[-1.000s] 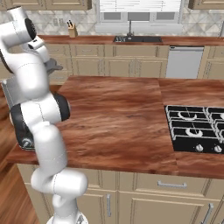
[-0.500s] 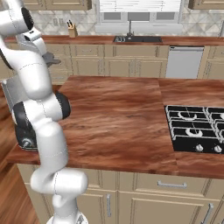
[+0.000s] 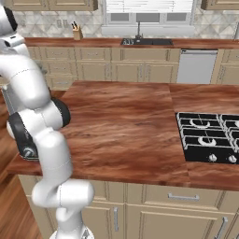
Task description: Grab the garlic and lime from the fridge, place them in the blender, close the lid, and turn on the blender to create a marinade.
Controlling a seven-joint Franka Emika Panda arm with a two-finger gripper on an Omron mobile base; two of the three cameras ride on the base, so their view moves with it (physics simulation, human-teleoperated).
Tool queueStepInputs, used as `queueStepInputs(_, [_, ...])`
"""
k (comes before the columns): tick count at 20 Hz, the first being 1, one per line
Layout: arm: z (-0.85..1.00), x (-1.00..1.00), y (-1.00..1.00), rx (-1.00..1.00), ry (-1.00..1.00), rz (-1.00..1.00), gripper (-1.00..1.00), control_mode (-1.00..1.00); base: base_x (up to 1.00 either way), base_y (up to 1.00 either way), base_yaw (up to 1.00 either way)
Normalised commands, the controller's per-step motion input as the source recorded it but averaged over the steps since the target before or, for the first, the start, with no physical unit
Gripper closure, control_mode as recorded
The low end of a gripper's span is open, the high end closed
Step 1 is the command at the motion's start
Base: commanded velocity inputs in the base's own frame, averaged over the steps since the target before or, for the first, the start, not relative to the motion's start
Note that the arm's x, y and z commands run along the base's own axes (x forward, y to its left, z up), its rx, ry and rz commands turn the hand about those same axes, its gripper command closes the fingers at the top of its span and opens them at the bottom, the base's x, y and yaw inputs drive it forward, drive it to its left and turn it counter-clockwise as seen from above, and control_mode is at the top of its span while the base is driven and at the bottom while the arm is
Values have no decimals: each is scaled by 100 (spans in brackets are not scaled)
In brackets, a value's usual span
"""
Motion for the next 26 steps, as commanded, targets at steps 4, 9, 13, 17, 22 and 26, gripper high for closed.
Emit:
queueStepInputs(4, [-38, -16, 5, 7, -3, 0, 100, -100, 0, 0, 0])
queueStepInputs(9, [-24, -10, 12, 8, -1, 0, 100, -100, 0, 0, 0])
queueStepInputs(13, [-37, -41, 10, 3, 0, 0, 100, -100, 0, 0, 0])
queueStepInputs(17, [-40, -38, 6, 3, -3, 0, 100, -100, 0, 0, 0])
queueStepInputs(22, [-26, -1, 4, 4, -10, 0, 100, -100, 0, 0, 0])
queueStepInputs(26, [-5, 8, 0, 1, -24, 0, 100, -100, 0, 0, 0])
